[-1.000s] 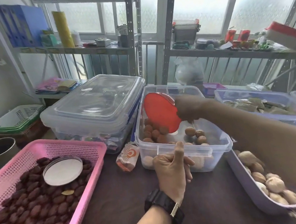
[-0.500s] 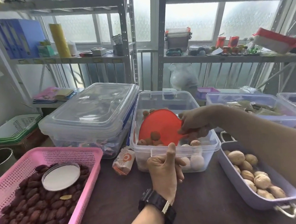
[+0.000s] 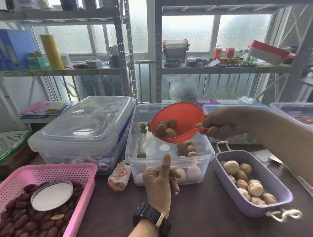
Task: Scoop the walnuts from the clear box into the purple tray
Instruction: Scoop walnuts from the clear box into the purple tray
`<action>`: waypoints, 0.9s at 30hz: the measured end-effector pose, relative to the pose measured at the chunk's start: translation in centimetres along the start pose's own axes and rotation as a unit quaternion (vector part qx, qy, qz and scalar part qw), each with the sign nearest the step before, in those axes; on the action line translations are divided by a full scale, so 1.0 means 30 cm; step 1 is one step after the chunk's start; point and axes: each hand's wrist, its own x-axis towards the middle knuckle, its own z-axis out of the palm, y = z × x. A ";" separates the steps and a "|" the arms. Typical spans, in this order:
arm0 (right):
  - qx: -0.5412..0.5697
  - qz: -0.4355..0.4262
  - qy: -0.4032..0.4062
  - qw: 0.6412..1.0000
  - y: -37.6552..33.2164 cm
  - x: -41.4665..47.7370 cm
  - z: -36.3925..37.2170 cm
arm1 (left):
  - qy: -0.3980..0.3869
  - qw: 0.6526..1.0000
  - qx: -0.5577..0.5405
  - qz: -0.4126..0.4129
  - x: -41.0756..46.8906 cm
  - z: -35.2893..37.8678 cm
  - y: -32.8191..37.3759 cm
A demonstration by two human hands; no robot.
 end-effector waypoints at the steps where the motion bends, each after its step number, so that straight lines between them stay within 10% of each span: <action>1: 0.009 -0.004 0.003 1.000 0.007 -0.021 -0.015 | 0.000 1.000 0.002 0.000 -0.001 -0.001 0.003; 27: 0.102 0.022 0.162 0.981 0.459 -0.479 -0.208 | -0.149 0.984 0.094 0.017 -0.070 0.049 -0.006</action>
